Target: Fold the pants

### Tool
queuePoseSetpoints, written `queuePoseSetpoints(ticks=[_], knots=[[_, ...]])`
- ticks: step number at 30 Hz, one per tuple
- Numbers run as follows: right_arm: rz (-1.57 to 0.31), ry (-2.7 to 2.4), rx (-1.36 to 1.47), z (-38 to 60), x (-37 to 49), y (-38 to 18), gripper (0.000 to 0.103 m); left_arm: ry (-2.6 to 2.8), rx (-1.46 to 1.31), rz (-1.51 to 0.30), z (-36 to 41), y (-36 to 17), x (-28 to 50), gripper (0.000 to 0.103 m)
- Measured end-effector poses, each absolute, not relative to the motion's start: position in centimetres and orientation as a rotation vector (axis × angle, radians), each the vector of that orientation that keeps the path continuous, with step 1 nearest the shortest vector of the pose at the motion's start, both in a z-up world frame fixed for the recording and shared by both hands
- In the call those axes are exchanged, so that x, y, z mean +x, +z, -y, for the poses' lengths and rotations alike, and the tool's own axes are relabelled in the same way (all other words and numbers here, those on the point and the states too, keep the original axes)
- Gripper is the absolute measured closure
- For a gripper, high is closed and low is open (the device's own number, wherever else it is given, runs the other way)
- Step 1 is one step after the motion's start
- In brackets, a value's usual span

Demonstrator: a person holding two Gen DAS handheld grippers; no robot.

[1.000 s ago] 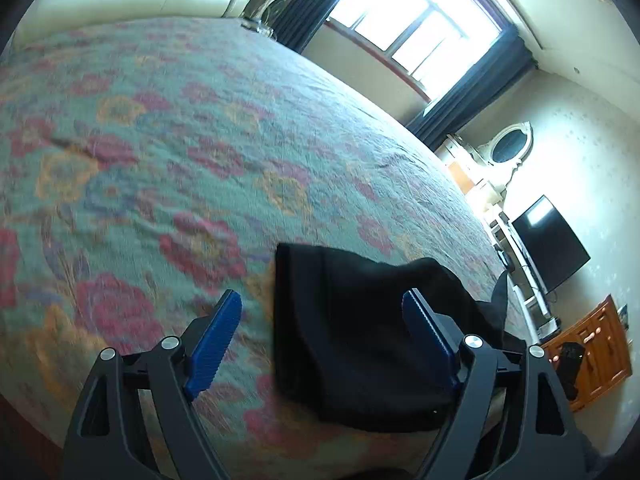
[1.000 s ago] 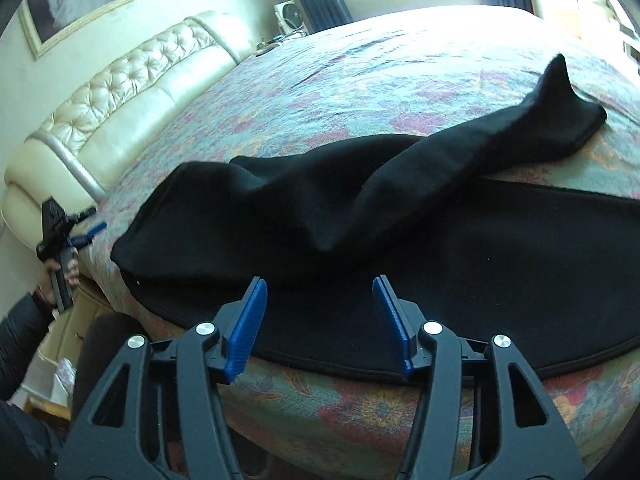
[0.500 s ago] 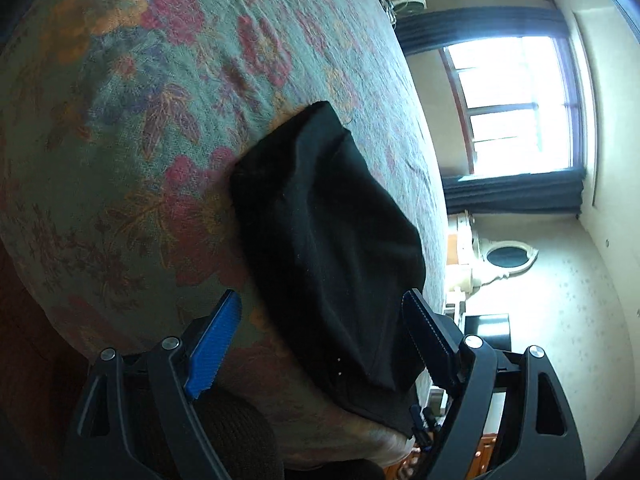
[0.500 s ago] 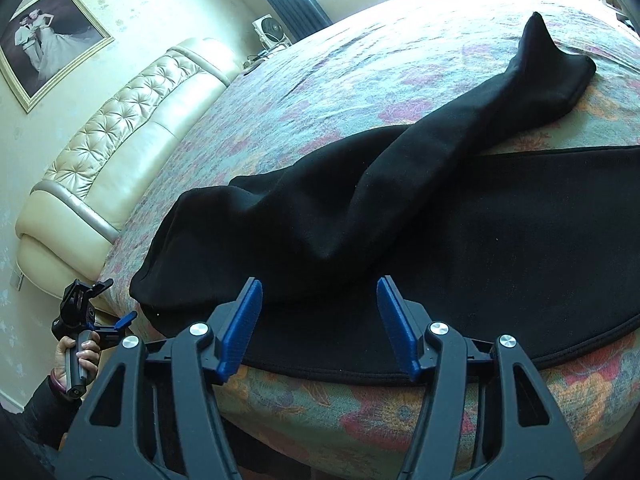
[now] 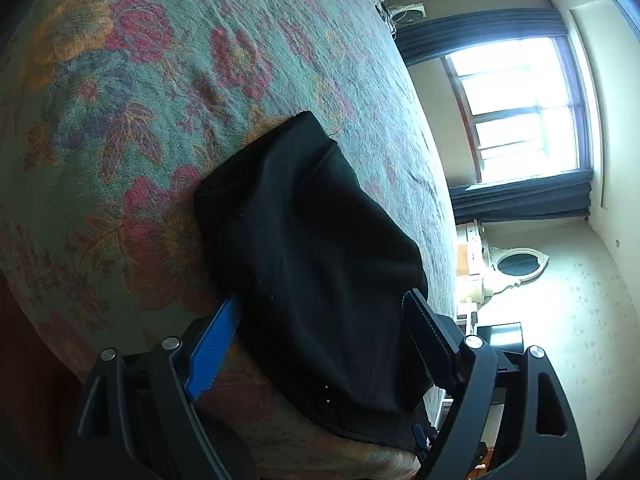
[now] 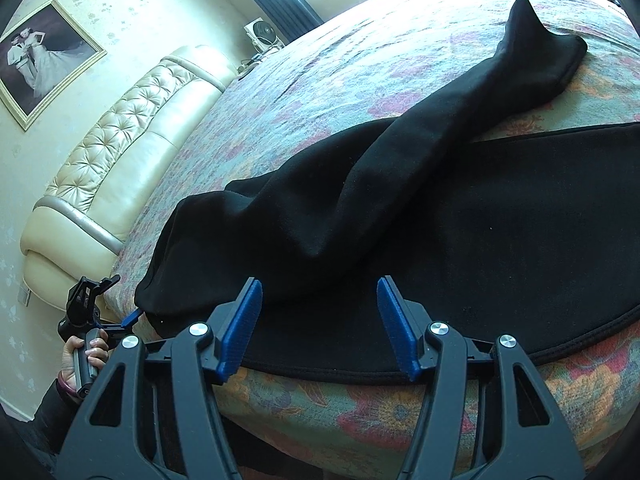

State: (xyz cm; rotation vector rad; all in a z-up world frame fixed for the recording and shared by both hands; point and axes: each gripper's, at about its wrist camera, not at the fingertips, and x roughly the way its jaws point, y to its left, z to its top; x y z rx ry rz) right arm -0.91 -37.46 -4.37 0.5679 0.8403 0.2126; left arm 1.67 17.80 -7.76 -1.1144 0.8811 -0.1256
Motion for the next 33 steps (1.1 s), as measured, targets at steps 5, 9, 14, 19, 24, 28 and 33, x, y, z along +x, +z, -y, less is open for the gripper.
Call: queuePoseSetpoints(ticks=[5, 9, 14, 19, 24, 28, 33], knots=[[-0.86, 0.215, 0.575, 37.3, -0.9, -5.0, 0.042, -0.115, -1.075, -0.865, -17.6, -7.4, 3.4, 0.023], [-0.867, 0.218, 0.58, 37.1, -0.9, -5.2, 0.042, -0.084, -1.033, -0.911, -17.2, -7.9, 3.9, 0.067], [-0.852, 0.224, 0.607, 37.1, -0.8, -4.8, 0.042, -0.047, -1.05, -0.912, -17.5, -8.6, 4.0, 0.092], [-0.78, 0.122, 0.825, 41.0, -0.2, -4.3, 0.029, -0.04, -1.025, -0.88, -17.5, -8.1, 3.9, 0.093], [-0.722, -0.017, 1.044, 44.9, 1.2, -5.6, 0.029, -0.037, -1.031, -0.88, -18.2, -8.4, 4.3, 0.093], [-0.706, -0.054, 1.057, 45.7, 3.1, -6.3, 0.03, -0.04, -1.037, -0.894, -18.1, -8.6, 4.1, 0.092], [-0.729, -0.068, 1.1, 46.0, 5.6, -7.7, 0.05, -0.044, -1.037, -0.901, -18.1, -8.5, 4.5, 0.092]])
